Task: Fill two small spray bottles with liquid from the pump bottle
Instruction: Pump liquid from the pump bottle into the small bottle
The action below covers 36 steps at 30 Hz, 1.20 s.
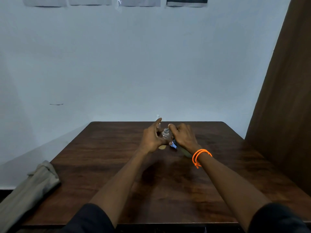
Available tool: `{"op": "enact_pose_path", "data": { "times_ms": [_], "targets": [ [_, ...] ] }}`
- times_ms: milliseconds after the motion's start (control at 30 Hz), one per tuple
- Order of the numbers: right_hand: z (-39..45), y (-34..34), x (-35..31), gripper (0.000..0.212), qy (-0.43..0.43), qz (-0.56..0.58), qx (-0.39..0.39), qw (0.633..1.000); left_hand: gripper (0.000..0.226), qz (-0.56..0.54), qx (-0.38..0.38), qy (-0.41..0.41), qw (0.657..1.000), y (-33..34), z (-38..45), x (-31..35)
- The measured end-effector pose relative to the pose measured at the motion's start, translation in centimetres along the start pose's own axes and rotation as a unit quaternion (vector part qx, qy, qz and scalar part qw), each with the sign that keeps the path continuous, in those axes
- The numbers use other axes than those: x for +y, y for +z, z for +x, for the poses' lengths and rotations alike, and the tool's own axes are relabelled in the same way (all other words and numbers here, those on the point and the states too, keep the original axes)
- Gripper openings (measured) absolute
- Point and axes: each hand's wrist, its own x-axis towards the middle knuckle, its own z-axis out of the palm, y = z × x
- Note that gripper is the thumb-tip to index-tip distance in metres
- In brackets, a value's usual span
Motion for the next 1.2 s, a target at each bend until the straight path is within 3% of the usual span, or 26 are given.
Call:
{"op": "enact_pose_path", "data": {
  "times_ms": [133,267,433,633,800,967,1200],
  "targets": [
    [0.0,-0.2,-0.1,0.068,0.008,0.004,-0.004,1.000,0.123,-0.016,0.004,-0.012,1.000,0.3,0.0,0.0],
    [0.3,-0.1,-0.4,0.086,0.010,-0.035,-0.028,0.999,0.123,-0.019,0.017,-0.017,1.000,0.1,0.1,-0.5],
    [0.0,-0.1,-0.3,0.068,-0.005,-0.031,-0.008,0.999,0.120,-0.022,0.001,-0.016,1.000,0.2,-0.1,-0.5],
    [0.3,-0.1,-0.1,0.075,-0.002,-0.013,-0.028,1.000,0.118,-0.021,-0.014,-0.007,1.000,-0.1,0.1,-0.3],
    [0.1,0.0,-0.1,0.063,-0.014,-0.022,-0.006,1.000,0.118,-0.006,-0.044,-0.004,0.999,-0.4,0.0,-0.1],
    [0.5,-0.1,-0.3,0.076,-0.011,-0.019,-0.034,0.999,0.115,-0.009,-0.034,-0.001,0.999,-0.6,0.2,-0.4],
    [0.1,-0.6,-0.5,0.059,-0.021,0.016,-0.020,0.999,0.116,-0.019,-0.048,-0.001,0.999,-0.3,0.1,-0.1]
  ]
}}
